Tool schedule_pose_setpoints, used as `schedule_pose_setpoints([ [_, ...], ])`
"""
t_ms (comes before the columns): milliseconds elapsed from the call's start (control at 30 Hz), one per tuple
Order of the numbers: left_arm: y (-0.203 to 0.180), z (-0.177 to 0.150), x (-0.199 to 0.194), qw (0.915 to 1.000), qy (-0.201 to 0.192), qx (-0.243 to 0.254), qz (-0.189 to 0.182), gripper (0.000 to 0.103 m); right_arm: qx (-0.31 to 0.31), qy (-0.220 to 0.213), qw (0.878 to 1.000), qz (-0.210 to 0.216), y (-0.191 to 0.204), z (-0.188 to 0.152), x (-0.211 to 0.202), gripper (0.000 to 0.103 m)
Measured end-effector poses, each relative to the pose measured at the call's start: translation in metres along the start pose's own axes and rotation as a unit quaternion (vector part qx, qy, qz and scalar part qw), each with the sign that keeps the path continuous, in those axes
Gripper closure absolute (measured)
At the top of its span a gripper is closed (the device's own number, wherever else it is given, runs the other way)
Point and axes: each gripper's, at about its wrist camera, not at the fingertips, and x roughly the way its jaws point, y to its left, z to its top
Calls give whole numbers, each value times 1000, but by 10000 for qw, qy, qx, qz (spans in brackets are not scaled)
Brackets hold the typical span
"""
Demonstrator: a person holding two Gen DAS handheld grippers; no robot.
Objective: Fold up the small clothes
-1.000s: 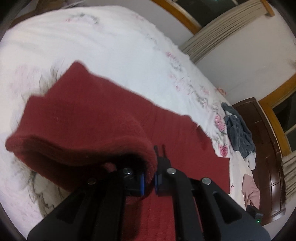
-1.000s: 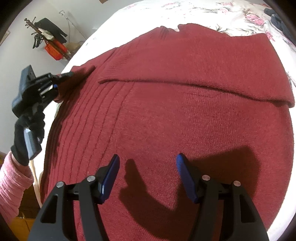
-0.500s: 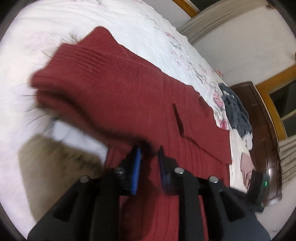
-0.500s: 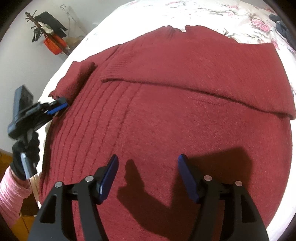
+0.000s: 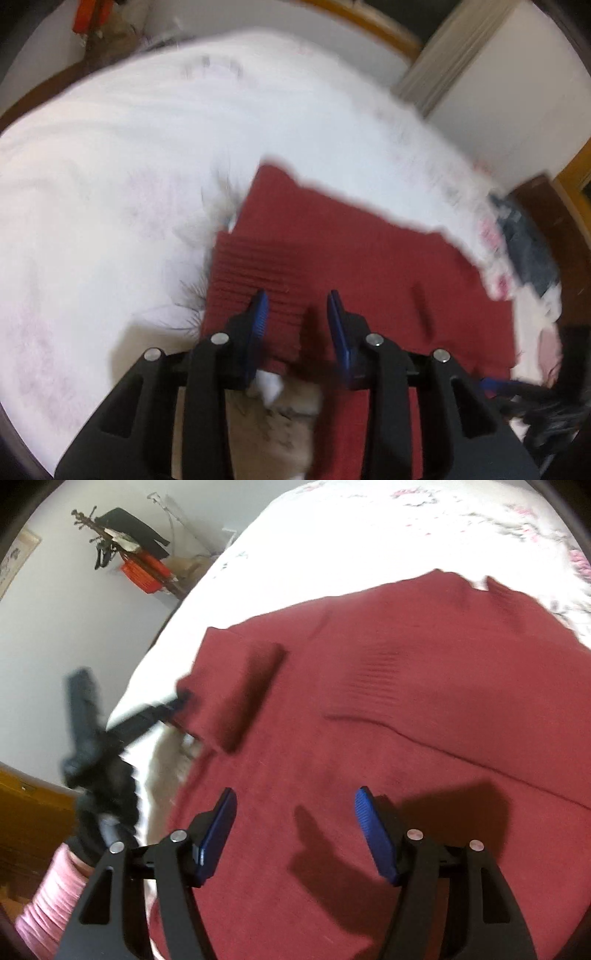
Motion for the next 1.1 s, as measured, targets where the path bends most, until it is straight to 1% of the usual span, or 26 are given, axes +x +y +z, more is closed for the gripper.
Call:
schedule_pose_setpoints([
  [67,-6,-2,7,9989,-26,421,185,70,27,60,10000,17,10,11,12,36],
  [100,-8,-2,5,9982,-33,554,218,70,26,100,9999,39,15,17,19,36],
  [133,-9,-2,2,9981,-52,590,156,69,33,122,9999,50,17,21,24,36],
  [200,1,-1,-8,9991,-103,378,-129,69,52,167,9998,57,24,30,35,36],
  [267,11,-2,-17,9993,-160,115,-324,69,110,191,9997,129,28,39,44,36],
  [367,19,-3,-27,9988,-289,-136,-377,68,253,254,9989,306,33,48,58,36],
  [433,19,-4,-33,9984,-390,-190,-363,67,336,315,9983,364,37,54,70,35],
  [533,23,-6,-41,9981,-434,-192,-381,66,456,477,9966,491,43,60,93,35],
  [600,24,-6,-44,9981,-432,-192,-382,65,482,586,9952,617,45,62,105,41],
  [633,24,-6,-44,9982,-422,-198,-387,65,469,624,9950,625,46,63,110,54],
  [667,24,-6,-45,9982,-415,-208,-387,64,446,649,9950,621,45,62,112,71],
  [700,25,-6,-46,9981,-415,-213,-390,64,439,625,9947,690,44,61,110,76],
  [733,24,-6,-47,9981,-418,-210,-394,64,442,564,9946,749,41,62,105,86],
  [767,23,-5,-47,9981,-428,-201,-394,64,431,444,9948,815,37,62,95,91],
  [833,23,-5,-49,9980,-436,-167,-423,64,371,253,9961,759,31,63,76,92],
  [900,16,-5,-48,9979,-438,-137,-459,64,224,-11,9982,561,22,64,47,92],
  [1000,-1,-4,-42,9979,-396,-8,-519,64,124,-212,9990,360,8,63,14,92],
  [1100,-23,-3,-32,9977,-344,154,-561,64,48,-414,9991,6,-16,59,-21,92],
])
